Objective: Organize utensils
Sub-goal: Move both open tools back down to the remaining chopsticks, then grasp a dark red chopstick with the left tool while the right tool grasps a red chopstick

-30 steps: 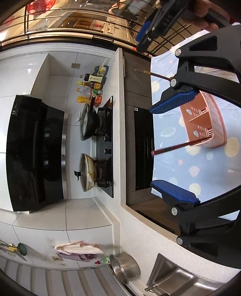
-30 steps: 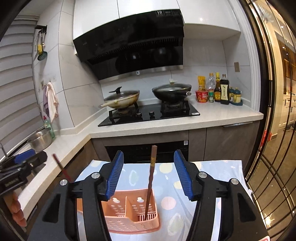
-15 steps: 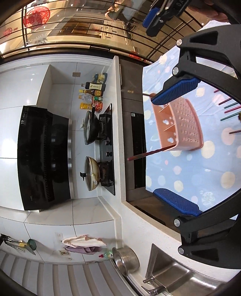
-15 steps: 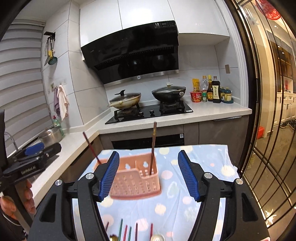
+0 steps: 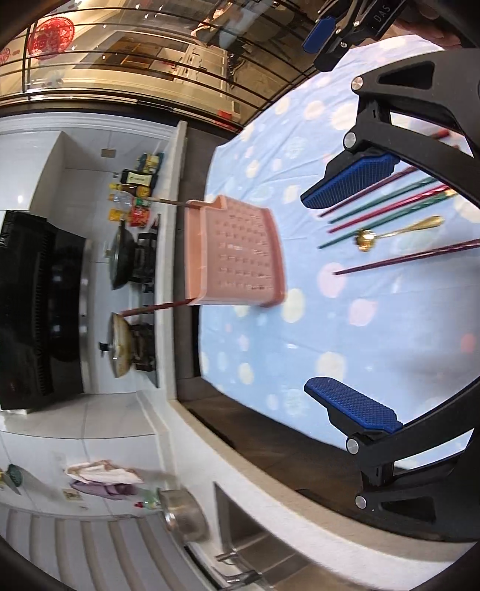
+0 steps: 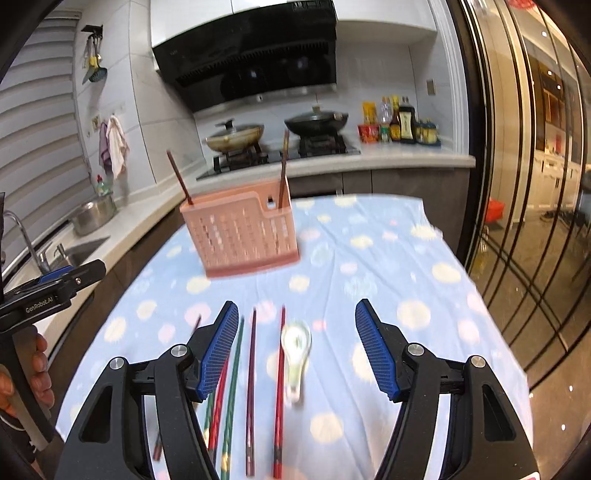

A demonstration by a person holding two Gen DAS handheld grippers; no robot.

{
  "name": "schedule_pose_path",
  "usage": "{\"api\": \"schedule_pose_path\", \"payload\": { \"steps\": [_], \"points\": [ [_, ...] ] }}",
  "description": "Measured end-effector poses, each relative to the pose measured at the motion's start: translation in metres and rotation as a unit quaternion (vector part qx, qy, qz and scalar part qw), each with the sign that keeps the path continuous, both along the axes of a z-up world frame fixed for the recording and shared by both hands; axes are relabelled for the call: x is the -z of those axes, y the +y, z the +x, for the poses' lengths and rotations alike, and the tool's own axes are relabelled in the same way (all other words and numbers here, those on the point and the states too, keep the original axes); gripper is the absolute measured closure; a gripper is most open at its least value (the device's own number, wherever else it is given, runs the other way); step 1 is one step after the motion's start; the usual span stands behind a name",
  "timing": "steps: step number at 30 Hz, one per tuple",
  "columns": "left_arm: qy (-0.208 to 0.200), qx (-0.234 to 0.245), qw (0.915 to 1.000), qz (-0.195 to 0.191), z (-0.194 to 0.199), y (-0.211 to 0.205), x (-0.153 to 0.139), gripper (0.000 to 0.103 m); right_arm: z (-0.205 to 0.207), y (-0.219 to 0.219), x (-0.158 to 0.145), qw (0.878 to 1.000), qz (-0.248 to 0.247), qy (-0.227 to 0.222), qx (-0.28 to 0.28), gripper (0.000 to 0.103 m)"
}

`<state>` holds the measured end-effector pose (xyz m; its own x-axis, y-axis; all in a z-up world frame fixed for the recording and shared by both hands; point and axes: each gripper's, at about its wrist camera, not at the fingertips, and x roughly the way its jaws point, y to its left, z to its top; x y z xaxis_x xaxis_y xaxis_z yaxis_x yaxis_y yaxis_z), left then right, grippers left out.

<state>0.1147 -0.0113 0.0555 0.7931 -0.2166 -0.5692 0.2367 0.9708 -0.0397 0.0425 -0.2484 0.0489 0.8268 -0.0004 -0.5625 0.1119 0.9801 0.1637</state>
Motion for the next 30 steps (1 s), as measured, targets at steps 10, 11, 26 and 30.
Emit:
{"api": "schedule_pose_path", "payload": {
  "steps": [10,11,26,30],
  "points": [
    [0.080,0.001,0.9967,0.011,-0.041,0.009,0.068,0.015,-0.037,0.009,0.068,0.997,0.008,0.073,0.008,0.040],
    [0.087,0.000,0.9962,0.011,-0.044,0.009,0.073,0.015,-0.039,0.010,0.072,0.997,0.009,0.076,0.007,0.041],
    [0.142,0.043,0.9885,0.031,-0.069,-0.008,0.117,0.036,-0.043,0.030,0.104,0.994,0.014,0.111,-0.020,0.061],
    [0.151,0.054,0.9865,0.031,-0.068,-0.013,0.123,0.042,-0.039,0.032,0.109,0.993,0.015,0.118,-0.024,0.069]
  ]
}}
